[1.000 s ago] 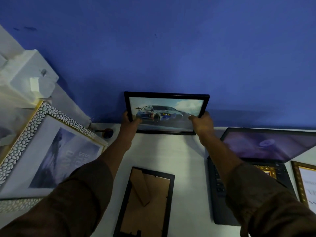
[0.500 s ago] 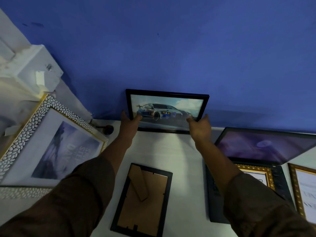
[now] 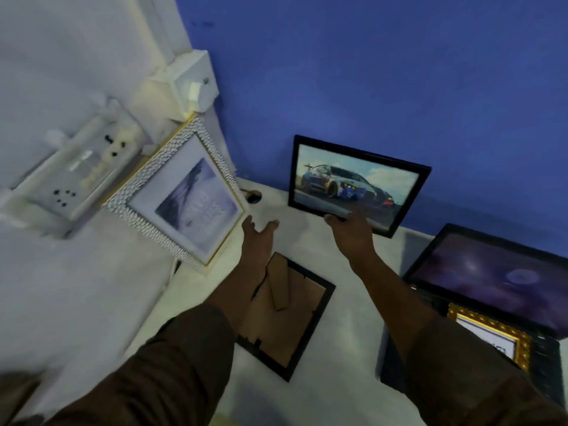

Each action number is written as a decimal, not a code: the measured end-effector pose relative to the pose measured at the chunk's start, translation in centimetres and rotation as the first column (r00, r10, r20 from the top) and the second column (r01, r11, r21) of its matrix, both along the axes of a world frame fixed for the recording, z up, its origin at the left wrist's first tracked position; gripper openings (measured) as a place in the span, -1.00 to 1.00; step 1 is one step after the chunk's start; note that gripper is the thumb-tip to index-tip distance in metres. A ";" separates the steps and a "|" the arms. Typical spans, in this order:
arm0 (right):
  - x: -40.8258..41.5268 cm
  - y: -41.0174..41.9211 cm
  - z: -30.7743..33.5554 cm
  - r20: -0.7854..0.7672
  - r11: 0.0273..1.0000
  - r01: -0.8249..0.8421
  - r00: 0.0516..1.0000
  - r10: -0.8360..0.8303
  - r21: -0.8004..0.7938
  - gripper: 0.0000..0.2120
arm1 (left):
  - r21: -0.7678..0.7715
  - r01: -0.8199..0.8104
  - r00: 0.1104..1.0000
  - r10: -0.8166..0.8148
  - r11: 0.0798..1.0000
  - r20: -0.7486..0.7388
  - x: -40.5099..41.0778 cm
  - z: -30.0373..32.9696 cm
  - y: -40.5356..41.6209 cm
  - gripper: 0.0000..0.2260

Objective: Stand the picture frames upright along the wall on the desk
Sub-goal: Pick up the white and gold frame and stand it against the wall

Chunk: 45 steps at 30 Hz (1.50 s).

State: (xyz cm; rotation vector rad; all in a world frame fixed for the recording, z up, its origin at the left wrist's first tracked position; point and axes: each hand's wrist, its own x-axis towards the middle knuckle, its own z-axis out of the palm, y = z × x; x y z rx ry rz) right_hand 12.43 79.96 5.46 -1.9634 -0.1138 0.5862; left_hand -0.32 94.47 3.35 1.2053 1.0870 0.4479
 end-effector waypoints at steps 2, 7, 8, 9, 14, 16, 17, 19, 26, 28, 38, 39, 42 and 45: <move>-1.5 0.3 1.0 -0.008 0.992 -0.124 0.992 0.124 0.002 -0.23 | -0.001 -0.091 0.996 0.091 0.996 0.010 -2.7 0.5 -1.1 -0.38; -4.4 2.1 3.4 0.053 0.948 -0.316 0.948 0.314 0.029 -0.25 | 0.003 -0.369 0.928 0.368 0.929 0.047 -9.4 1.3 -1.9 -0.52; -4.7 2.6 3.7 0.062 0.942 -0.334 0.941 0.332 0.031 -0.28 | 0.034 -0.396 0.918 0.395 0.918 0.031 -10.3 1.5 -1.9 -0.53; -5.2 3.4 4.1 0.075 0.931 -0.362 0.930 0.359 0.034 -0.32 | 0.066 -0.428 0.904 0.428 0.901 0.015 -11.6 1.8 -1.8 -0.53; -6.3 8.3 5.2 0.125 0.889 -0.459 0.882 0.455 -0.003 -0.43 | 0.106 -0.484 0.873 0.488 0.869 -0.009 -15.0 2.5 1.0 -0.50; -6.1 10.9 5.1 0.148 0.875 -0.483 0.863 0.483 -0.040 -0.48 | 0.133 -0.460 0.882 0.469 0.878 -0.043 -15.4 2.7 2.6 -0.47; -6.0 12.3 5.0 0.150 0.869 -0.493 0.857 0.494 -0.044 -0.50 | 0.145 -0.442 0.890 0.453 0.885 -0.055 -15.6 2.6 3.6 -0.46; -5.6 15.2 4.6 0.135 0.860 -0.508 0.850 0.509 -0.041 -0.49 | 0.176 -0.394 0.905 0.414 0.902 -0.094 -15.7 2.2 5.4 -0.46; -2.8 22.5 3.1 0.167 0.828 -0.554 0.811 0.560 -0.089 -0.47 | 0.433 -0.101 0.945 0.222 0.896 -0.238 -15.9 0.0 9.5 -0.66; -2.2 23.9 2.8 0.172 0.793 -0.603 0.775 0.608 -0.088 -0.53 | 0.489 -0.031 0.933 0.201 0.872 -0.300 -15.8 -0.6 10.3 -0.76; -0.6 22.6 2.6 0.254 0.773 -0.628 0.736 0.627 -0.089 -0.72 | 0.524 0.059 0.974 0.066 0.850 -0.216 -17.6 -0.6 10.0 -0.84; -0.8 21.6 3.1 0.258 0.788 -0.610 0.751 0.608 -0.081 -0.73 | 0.538 0.070 0.976 0.053 0.840 -0.209 -17.7 -0.1 9.6 -0.82; -0.9 18.3 4.8 0.284 0.828 -0.558 0.786 0.549 -0.058 -0.74 | 0.569 0.087 0.983 0.021 0.817 -0.181 -17.4 2.5 8.5 -0.72; -0.6 12.6 7.1 0.316 0.867 -0.492 0.813 0.490 -0.077 -0.76 | 0.579 0.040 0.997 0.001 0.814 -0.071 -16.9 6.2 6.2 -0.74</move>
